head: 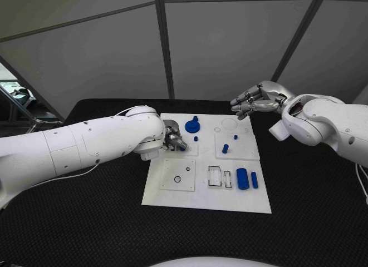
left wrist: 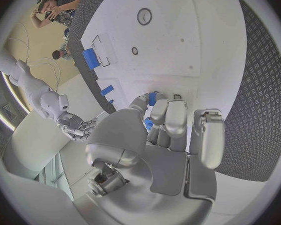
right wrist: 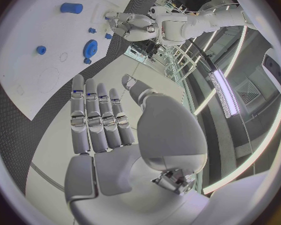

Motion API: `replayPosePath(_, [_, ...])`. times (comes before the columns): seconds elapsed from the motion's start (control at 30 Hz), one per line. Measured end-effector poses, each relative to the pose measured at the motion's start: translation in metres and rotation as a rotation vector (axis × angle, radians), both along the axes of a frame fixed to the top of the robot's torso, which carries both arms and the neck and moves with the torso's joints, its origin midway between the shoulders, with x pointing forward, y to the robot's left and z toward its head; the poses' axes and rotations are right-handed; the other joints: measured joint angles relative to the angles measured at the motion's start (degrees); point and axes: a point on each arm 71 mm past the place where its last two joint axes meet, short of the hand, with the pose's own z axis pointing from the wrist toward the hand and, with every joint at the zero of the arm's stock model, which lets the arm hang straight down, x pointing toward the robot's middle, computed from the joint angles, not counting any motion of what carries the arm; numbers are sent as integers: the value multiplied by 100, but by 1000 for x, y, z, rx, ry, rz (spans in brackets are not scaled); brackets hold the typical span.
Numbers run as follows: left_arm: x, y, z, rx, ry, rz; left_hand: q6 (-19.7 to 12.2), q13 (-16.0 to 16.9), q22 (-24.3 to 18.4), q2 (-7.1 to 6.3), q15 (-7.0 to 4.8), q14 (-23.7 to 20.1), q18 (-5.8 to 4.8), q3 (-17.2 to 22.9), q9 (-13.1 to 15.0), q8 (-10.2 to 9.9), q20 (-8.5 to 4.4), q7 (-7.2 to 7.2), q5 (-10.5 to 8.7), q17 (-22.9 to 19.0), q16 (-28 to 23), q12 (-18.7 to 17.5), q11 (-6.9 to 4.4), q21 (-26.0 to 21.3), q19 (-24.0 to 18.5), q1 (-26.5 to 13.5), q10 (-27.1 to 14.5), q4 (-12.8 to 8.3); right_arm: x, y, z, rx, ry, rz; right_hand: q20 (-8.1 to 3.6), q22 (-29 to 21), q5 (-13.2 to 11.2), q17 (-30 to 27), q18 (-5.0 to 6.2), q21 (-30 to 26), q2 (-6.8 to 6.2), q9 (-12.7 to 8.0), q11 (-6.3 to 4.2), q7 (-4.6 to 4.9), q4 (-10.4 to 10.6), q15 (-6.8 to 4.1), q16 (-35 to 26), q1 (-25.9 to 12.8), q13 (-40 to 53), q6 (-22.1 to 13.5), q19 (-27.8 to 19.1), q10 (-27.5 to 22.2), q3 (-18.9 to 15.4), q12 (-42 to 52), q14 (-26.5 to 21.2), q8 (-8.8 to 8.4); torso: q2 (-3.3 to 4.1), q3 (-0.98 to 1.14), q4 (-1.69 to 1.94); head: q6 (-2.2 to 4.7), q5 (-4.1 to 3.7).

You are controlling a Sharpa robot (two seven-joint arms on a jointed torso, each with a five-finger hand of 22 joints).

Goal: Assemble the parts on the task board

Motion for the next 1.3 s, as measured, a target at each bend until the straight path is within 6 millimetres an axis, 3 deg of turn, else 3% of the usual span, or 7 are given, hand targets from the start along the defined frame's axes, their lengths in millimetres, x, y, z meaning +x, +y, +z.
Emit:
replayPosePath(1.03, [6, -4, 0, 10, 7, 19, -4, 3, 0, 22, 1, 0, 0, 243, 22, 27, 0, -2, -95, -12, 0, 0, 19, 0, 0, -191, 16, -32, 0, 3, -1, -8, 2, 14, 0, -10, 0, -8, 0, -14, 0, 1, 0, 0, 0, 0, 0, 0, 0, 0, 0, 1, 0, 0, 0, 0, -1, -1, 7, -20, -20])
replayPosePath(1.07, [7, -4, 0, 10, 6, 21, -4, 3, 0, 7, 1, 0, -1, 334, 23, 27, 0, -2, -164, -18, 0, 0, 19, 0, 0, -240, 17, -95, 0, 3, -1, -8, 2, 14, 0, -12, 0, -11, 0, -23, 0, 1, 0, 0, 0, 0, 0, 0, 0, 0, 0, 0, 0, 0, 0, 0, -1, -1, 7, -21, -21])
replayPosePath(1.17, [8, -3, 1, 9, 3, 25, -3, 3, 0, -42, 1, 0, 1, 704, -20, 27, -13, -3, -692, -33, 0, 0, 19, 0, -14, -481, 17, -418, 0, 3, -1, -8, 2, 15, 0, -12, 0, -12, 0, -23, 0, 1, 0, 0, 0, 0, 0, 0, 0, 0, 0, 1, 0, 0, 0, 0, -2, -1, 8, -22, -24])
replayPosePath(1.23, [8, -2, 1, 9, 2, 28, 39, 3, 0, -122, 1, 0, 0, 736, -45, 27, -21, -45, -898, -33, 0, 0, 19, 0, -22, -555, 17, -447, 0, 3, -1, -9, 2, 15, 0, -12, 0, -12, 0, -23, 0, 1, 1, 0, 0, 0, 0, 0, 0, 0, 0, 1, 0, 0, 0, 0, -2, -1, 8, -23, -24])
replayPosePath(1.3, [8, -2, 1, 10, 1, 30, 51, 3, 0, -191, 0, 0, 0, 731, -50, 27, -21, -56, -983, -33, 0, 0, 18, 0, -22, -622, 17, -434, 0, 3, -1, -9, 3, 16, 0, -12, 0, -12, 0, -23, 0, 1, 1, 0, 0, 0, 0, 0, 0, 0, 0, 1, 0, 0, 0, 0, -2, -1, 9, -23, -29])
